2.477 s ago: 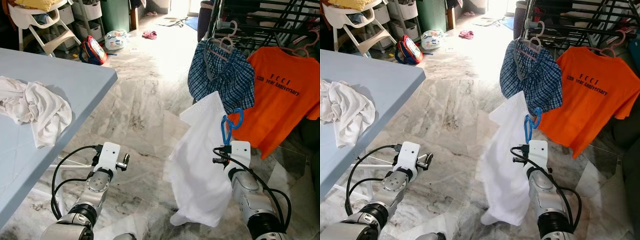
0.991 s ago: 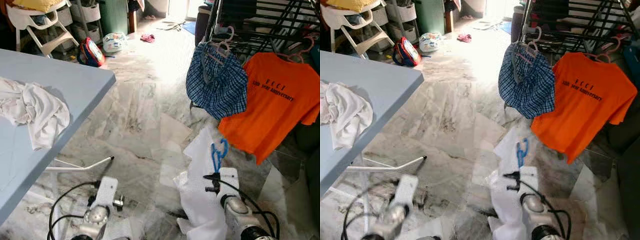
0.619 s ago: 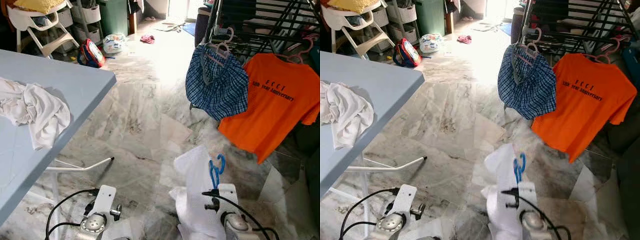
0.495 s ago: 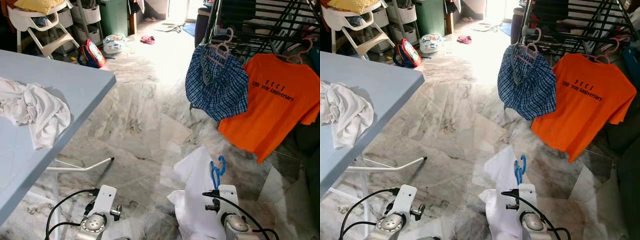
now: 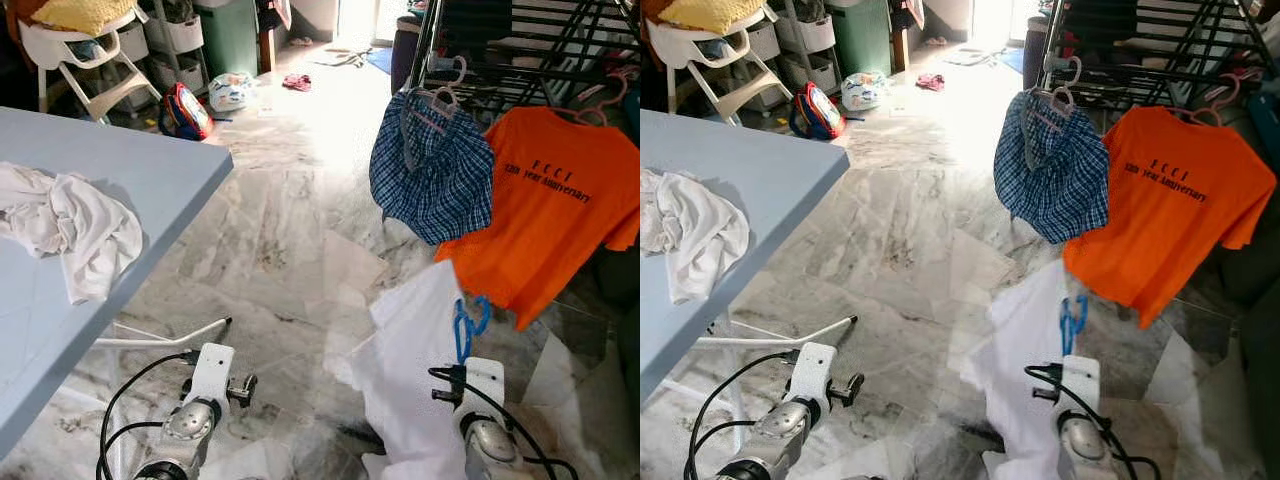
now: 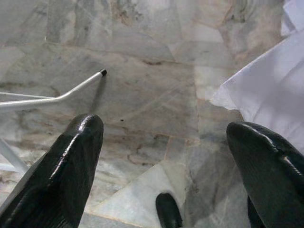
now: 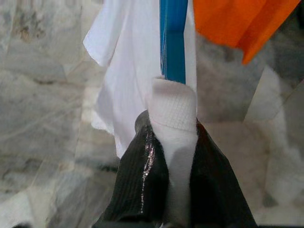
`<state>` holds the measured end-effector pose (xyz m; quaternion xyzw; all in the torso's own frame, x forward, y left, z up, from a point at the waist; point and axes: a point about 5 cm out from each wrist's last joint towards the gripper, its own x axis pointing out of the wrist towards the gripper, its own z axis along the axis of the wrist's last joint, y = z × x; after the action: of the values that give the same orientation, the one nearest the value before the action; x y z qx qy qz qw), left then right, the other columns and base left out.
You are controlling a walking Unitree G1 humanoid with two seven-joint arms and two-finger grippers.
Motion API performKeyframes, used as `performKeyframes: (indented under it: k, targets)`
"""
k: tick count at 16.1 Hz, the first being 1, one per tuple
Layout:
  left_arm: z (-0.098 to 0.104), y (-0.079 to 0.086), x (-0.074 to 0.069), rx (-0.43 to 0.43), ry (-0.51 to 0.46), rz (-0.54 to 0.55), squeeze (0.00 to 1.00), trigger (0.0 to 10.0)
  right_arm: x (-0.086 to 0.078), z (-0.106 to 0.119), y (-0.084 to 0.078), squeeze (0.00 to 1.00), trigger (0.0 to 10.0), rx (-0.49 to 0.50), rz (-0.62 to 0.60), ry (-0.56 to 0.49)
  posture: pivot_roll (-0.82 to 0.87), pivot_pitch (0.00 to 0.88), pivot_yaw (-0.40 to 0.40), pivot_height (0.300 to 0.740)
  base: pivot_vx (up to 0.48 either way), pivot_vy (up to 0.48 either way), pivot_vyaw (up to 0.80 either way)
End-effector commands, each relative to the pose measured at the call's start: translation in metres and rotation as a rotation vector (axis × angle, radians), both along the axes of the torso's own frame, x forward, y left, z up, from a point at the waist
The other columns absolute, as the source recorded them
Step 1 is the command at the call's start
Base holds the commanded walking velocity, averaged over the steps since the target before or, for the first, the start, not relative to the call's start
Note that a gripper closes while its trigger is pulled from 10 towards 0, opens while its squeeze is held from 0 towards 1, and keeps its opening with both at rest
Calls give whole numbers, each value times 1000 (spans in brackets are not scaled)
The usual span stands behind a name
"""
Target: Hang hanger
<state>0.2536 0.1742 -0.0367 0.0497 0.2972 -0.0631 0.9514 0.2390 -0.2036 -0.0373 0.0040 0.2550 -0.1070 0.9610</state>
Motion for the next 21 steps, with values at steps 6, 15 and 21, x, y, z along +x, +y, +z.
performKeyframes:
  k: [6,15,21]
  targets:
    - [8,-9,8,-73,-58,-19,0,10000,5,11,-7,0,10000,-57,8,-90,-24,74,2,740,0,0,0]
    - [-1,-9,-1,-35,-1,-32,0,10000,3,9,-11,0,10000,-54,-7,-65,-26,71,3,740,0,0,0]
    - [4,-15,4,-64,-33,-54,0,10000,3,9,-10,0,10000,-52,-9,-69,-32,76,5,740,0,0,-476]
